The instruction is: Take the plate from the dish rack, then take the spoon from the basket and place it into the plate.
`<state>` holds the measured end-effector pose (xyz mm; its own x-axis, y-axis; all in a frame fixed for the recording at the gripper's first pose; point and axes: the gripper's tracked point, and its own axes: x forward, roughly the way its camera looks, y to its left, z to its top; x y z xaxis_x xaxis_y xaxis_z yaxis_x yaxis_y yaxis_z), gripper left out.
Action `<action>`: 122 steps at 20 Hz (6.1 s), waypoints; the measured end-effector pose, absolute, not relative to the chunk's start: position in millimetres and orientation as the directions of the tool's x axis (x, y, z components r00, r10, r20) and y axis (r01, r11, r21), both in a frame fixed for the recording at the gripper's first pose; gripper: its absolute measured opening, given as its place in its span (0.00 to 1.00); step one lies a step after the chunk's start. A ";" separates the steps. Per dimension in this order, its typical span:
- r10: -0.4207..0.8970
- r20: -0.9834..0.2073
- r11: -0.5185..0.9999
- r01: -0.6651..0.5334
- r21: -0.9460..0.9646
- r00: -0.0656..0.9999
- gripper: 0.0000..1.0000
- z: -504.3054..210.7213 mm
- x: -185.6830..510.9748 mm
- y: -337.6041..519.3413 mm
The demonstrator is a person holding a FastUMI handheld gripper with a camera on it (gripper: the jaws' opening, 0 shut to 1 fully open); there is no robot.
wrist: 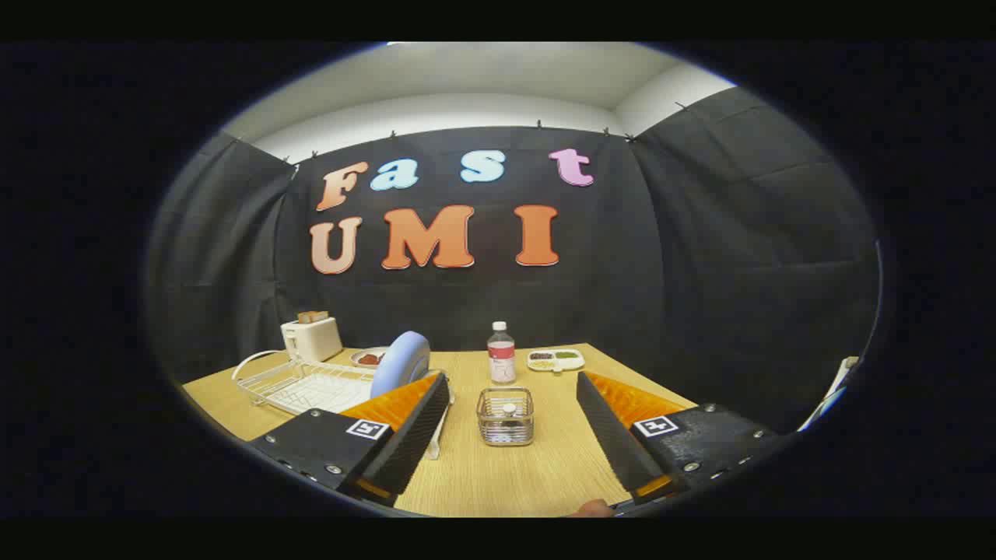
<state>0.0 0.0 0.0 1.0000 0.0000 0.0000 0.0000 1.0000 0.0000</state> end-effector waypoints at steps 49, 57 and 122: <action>-0.006 -0.476 1.000 0.007 0.001 0.880 0.92 -71.3 163.8 144.7; -0.073 -0.516 0.996 0.085 -0.001 0.854 0.33 -82.2 168.0 144.3; 0.172 -0.381 0.977 -0.108 0.185 0.908 0.20 -51.5 36.3 184.3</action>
<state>36.3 184.3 -51.5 0.9084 0.1724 -0.3810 -0.1079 0.9768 0.1849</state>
